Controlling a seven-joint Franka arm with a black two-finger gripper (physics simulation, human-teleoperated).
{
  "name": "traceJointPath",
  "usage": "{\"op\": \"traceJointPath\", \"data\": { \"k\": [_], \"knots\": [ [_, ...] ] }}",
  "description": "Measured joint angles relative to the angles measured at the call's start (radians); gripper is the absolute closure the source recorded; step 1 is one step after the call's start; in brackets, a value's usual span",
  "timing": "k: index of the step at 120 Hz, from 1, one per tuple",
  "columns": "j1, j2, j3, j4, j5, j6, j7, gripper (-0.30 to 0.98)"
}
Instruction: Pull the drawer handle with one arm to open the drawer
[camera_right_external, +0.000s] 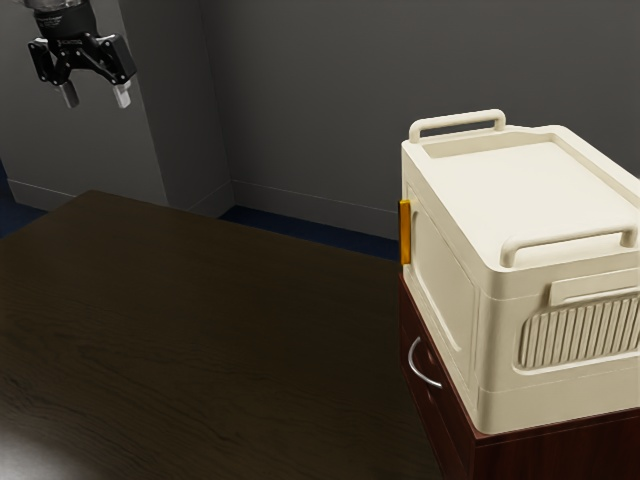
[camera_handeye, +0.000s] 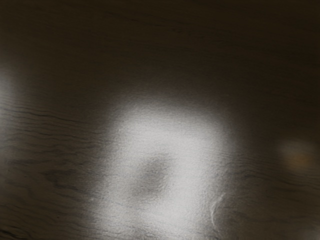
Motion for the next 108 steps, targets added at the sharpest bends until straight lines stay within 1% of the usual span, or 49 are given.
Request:
{"op": "traceJointPath", "data": {
  "k": [18,30,40,72,86,98,108],
  "knots": [
    [0.000,-0.011,0.000,0.006,-0.005,-0.002,0.001,0.00],
    [0.020,-0.074,-0.016,0.147,-0.030,-0.013,-0.001,0.00],
    [0.048,-0.098,-0.044,0.192,-0.040,-0.019,-0.001,0.00],
    [0.073,-0.104,-0.043,0.202,-0.049,-0.026,-0.003,0.00],
    [0.092,-0.084,-0.043,0.195,-0.050,-0.014,-0.004,0.00],
    [0.078,-0.082,-0.029,0.191,-0.050,-0.009,-0.004,0.00],
    [0.065,-0.094,-0.027,0.190,-0.047,-0.041,-0.004,0.00]
  ]
}}
